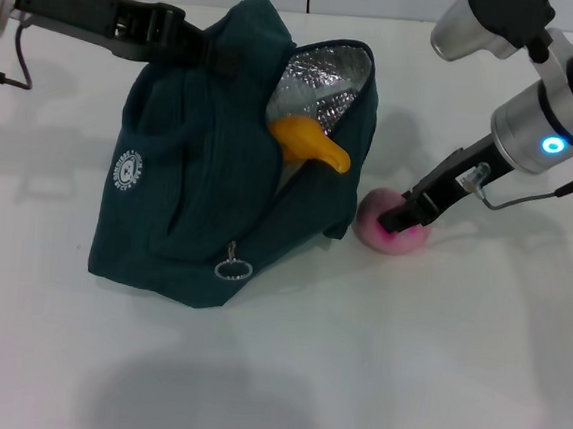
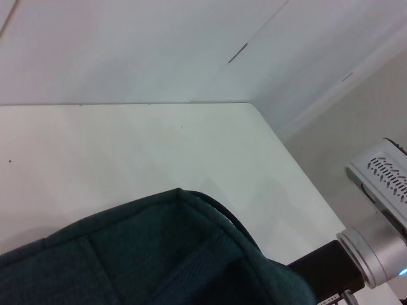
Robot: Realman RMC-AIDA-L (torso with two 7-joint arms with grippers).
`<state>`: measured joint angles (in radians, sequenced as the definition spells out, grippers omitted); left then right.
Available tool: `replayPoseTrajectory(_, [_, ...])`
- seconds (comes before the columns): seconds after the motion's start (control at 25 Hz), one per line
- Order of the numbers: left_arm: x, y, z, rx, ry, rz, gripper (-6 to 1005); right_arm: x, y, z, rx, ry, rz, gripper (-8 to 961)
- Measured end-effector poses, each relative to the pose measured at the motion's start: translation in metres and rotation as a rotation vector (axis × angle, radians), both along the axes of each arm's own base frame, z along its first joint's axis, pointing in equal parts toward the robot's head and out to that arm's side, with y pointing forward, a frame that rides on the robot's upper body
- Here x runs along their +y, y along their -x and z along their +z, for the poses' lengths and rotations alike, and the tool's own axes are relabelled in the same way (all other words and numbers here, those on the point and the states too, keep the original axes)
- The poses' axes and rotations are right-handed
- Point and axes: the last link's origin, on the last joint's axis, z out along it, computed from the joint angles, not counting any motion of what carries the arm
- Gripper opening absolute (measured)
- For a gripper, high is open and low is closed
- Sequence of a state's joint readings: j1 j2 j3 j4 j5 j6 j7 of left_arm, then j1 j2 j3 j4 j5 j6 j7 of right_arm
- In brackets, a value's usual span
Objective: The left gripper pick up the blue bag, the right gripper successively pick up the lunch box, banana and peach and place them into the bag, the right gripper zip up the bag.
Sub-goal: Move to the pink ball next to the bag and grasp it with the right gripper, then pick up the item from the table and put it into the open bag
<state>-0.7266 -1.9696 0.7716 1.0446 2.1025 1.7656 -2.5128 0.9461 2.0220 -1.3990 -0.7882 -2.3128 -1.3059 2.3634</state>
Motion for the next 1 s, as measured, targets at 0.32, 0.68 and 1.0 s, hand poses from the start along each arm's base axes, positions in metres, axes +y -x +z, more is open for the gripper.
replayPoseTrajectory(0.32, [0.0,0.001,0.001,-0.002,-0.003,0.003,60,-0.002,0.0,0.007,0.008,0.009,-0.003,304])
replayPoseTrajectory(0.68, [-0.002,0.005,0.002,-0.003,-0.005,0.012,61,-0.004,-0.024,0.081,0.168,-0.158,-0.107,218])
replayPoseTrajectory(1.0, [-0.002,0.005,0.001,-0.005,-0.003,0.013,62,-0.013,-0.011,0.142,0.42,-0.271,-0.059,149])
